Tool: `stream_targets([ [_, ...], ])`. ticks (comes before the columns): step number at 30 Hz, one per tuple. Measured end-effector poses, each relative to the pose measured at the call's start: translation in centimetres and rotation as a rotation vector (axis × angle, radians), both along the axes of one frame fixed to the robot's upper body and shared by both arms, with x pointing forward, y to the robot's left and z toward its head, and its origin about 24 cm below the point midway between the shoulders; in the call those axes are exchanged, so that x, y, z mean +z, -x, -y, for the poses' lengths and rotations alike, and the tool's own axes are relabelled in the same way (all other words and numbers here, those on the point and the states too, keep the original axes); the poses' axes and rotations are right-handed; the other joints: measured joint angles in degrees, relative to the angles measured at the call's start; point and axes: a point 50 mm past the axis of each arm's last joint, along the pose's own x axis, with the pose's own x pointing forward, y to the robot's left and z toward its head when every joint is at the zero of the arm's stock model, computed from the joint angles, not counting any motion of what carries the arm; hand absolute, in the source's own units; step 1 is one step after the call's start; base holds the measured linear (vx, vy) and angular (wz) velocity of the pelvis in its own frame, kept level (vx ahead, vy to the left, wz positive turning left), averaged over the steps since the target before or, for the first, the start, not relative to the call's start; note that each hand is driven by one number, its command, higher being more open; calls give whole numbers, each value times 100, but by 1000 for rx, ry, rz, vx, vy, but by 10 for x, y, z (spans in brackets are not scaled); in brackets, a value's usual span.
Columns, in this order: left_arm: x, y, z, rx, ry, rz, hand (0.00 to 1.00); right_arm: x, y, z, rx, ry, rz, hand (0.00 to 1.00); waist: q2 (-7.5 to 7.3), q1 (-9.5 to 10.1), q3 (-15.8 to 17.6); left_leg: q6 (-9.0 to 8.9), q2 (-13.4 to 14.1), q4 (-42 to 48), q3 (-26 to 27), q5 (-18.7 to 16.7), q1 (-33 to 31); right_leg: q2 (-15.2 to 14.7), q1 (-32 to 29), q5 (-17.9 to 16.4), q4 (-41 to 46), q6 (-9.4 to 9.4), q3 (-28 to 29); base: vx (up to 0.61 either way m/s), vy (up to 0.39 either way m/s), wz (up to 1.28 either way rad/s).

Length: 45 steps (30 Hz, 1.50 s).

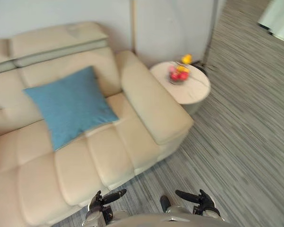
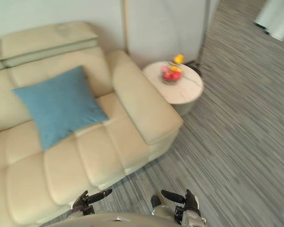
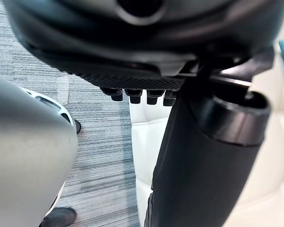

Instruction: Pick up cushions and gather them together orderly.

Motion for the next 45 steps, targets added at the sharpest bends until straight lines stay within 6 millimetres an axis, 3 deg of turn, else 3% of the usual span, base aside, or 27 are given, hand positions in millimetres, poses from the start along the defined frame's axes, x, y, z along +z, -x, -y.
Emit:
stream_targets([
  [1,0,-2,2,-13,2,3,100,2,-5,-1,6,-1,15,100,33,15,19,-3,41,-8,423,0,50,-280,-247,-320,388,-296,-1495,17,-45,-105],
  [2,0,-2,3,-17,3,2,100,2,-6,-1,7,1,20,100,44,16,26,-5,50,-7,522,-1,67,-388,-281,-387,483,-318,-1870,30,-73,-139],
  [3,0,-2,5,-36,3,0,100,3,-8,0,6,4,30,100,104,24,62,-7,98,-2,818,0,156,-745,-267,-536,716,-506,-2960,63,-90,-122],
  [4,0,-3,6,-45,3,2,100,4,-9,0,10,7,37,100,99,54,78,-25,138,2,1029,10,295,-992,-176,-627,852,-490,-3717,53,-96,-127],
  [7,0,-5,8,-73,4,6,100,5,-11,4,16,23,42,100,175,44,119,-9,218,-16,817,85,369,-609,-156,-607,666,-531,-3350,33,-166,-81],
  [10,1,-8,7,-88,0,10,100,3,-8,6,12,24,26,100,138,53,148,29,277,79,560,282,441,-372,-133,-629,539,-578,-3027,35,-170,-67],
  [12,2,-12,8,-89,2,21,100,2,-1,11,-14,28,8,100,139,12,325,19,592,1081,240,288,301,-212,229,-683,411,-655,-2960,51,-211,-28],
  [14,3,-15,8,-75,2,37,100,0,8,15,-50,30,-10,100,152,37,333,137,796,2165,-180,140,-63,-58,448,-707,310,-690,-2831,39,-147,-31],
  [16,5,-19,11,-71,2,60,100,0,6,16,-50,36,-7,100,218,72,382,95,683,3018,-743,-224,-527,168,588,-743,268,-749,-2457,31,-83,-66],
  [18,6,-22,13,-72,5,74,100,1,5,15,-44,36,-6,100,226,137,375,56,319,3196,-1192,-486,-996,277,682,-748,222,-757,-2113,13,4,-86],
  [20,8,-25,14,-66,6,92,100,1,4,14,-41,34,-3,100,227,219,387,73,-122,2545,-1572,-552,-1336,340,823,-753,131,-766,-1681,49,49,-106],
  [21,8,-25,14,-65,6,96,100,1,4,14,-38,34,-1,100,224,231,388,74,-213,2368,-1709,-548,-1415,348,830,-753,133,-768,-1577,69,69,-123],
  [22,9,-26,14,-59,7,103,100,1,2,12,-17,37,0,100,222,263,390,95,-438,1835,-2180,-512,-1630,377,828,-758,137,-806,-1282,67,67,-95],
  [24,8,-24,13,3,20,107,100,1,0,9,-1,38,2,100,215,304,391,42,-608,1186,-2901,-346,-1810,433,823,-757,156,-838,-813,127,128,-129],
  [26,7,-20,12,62,34,105,100,1,1,9,1,38,-2,100,239,365,381,-50,-557,918,-3280,-254,-1790,546,822,-758,246,-836,-406,146,168,-150],
  [29,6,-16,9,84,36,96,100,0,4,8,-13,30,-11,100,274,394,297,-69,-450,1139,-3280,5,-1670,732,922,-891,389,-663,126,208,255,-113],
  [31,6,-13,3,79,21,89,100,-2,13,3,-29,16,-21,100,86,395,111,-48,-456,1148,-2934,21,-1625,671,860,-1061,554,-450,445,259,258,-93],
  [32,6,-11,1,76,17,84,100,-2,15,0,-29,9,-17,100,-15,399,46,52,-475,1136,-2719,104,-1578,599,700,-1236,838,-320,454,261,193,-72],
  [33,6,-10,-3,74,12,80,100,-3,17,-3,-24,3,-21,100,-138,395,-32,161,-560,1149,-2412,124,-1508,457,467,-1559,1325,-226,438,302,211,-100],
  [35,6,-10,-4,81,5,75,100,-2,12,-11,16,-14,-13,100,-214,504,-94,239,-595,1004,-1771,95,-1268,114,55,-1771,2039,-50,-263,254,168,-121],
  [37,4,-8,1,58,10,58,100,0,0,-18,43,-27,19,100,-75,507,-89,272,-549,748,-1300,88,-884,-444,57,-1764,1988,-69,-1628,198,127,-111],
  [39,3,-10,6,13,13,48,100,2,-6,-20,57,-29,28,100,40,488,-160,294,-413,559,-950,75,-695,-779,175,-1723,1543,-66,-2787,176,58,-107],
  [40,3,-11,6,-36,5,37,100,4,-17,-25,90,-37,46,100,82,484,-140,292,-293,367,-691,75,-529,-963,252,-1481,1110,-165,-3660,183,-28,-110],
  [42,3,-11,2,-88,-9,18,100,4,-22,-28,110,-41,42,100,76,443,-113,194,-249,148,-650,143,-351,-914,437,-1212,833,-323,-4059,176,-91,-71],
  [43,3,-13,2,-102,-11,21,100,2,-20,-26,110,-38,28,100,59,348,-93,163,-263,82,-781,202,-263,-790,544,-1196,727,-346,-3933,163,-157,-51],
  [45,2,-12,5,-115,-4,19,100,-1,-13,-18,107,-21,-5,100,32,377,-68,143,-171,232,-879,234,-101,-599,668,-1207,619,-395,-3579,164,-190,-71],
])
